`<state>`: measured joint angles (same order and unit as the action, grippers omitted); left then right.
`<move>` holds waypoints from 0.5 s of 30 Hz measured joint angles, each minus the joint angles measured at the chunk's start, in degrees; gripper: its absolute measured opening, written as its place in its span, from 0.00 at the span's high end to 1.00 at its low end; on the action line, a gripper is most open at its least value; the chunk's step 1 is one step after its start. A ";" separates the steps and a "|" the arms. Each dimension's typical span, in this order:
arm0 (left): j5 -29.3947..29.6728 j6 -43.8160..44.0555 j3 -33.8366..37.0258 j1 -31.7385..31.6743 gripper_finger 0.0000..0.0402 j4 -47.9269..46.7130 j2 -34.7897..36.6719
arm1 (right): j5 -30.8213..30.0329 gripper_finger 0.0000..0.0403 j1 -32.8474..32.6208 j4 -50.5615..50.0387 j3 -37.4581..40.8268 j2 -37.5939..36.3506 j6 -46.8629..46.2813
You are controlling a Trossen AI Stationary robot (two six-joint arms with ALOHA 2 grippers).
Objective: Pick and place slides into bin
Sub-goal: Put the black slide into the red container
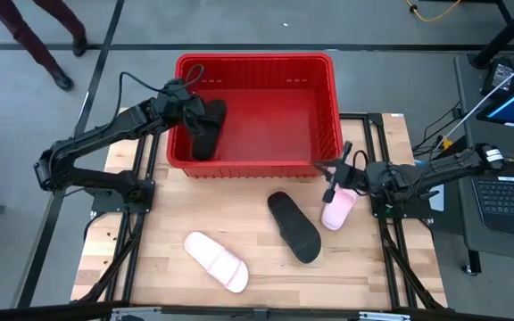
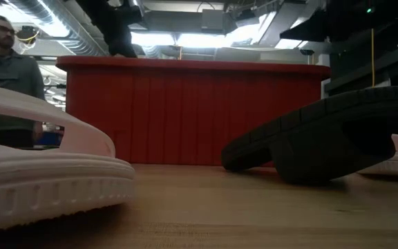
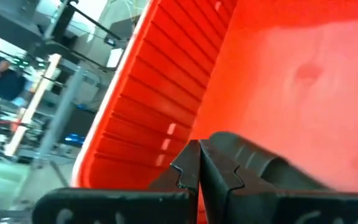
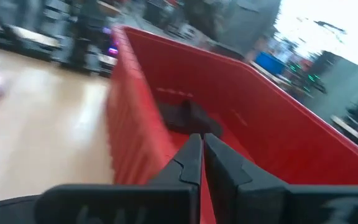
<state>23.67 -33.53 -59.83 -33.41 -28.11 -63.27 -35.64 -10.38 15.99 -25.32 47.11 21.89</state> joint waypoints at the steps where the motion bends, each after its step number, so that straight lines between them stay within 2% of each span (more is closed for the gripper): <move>1: -0.74 1.14 0.00 0.00 1.00 0.00 0.00 | -0.35 0.95 0.88 0.00 0.00 0.00 -0.60; 7: -5.20 9.44 0.00 0.00 1.00 -0.35 0.00 | -0.34 0.95 4.92 2.91 0.00 0.00 -3.03; 10: -7.22 9.20 0.00 0.00 1.00 -0.39 0.00 | -0.38 0.95 5.72 6.41 0.00 0.00 -3.30; 15: -6.85 7.73 0.00 0.02 1.00 0.50 0.00 | -0.32 0.97 5.78 9.50 0.00 0.00 1.85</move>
<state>16.82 -25.80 -59.83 -33.39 -27.61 -63.26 -35.97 -4.60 25.49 -25.32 47.11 23.74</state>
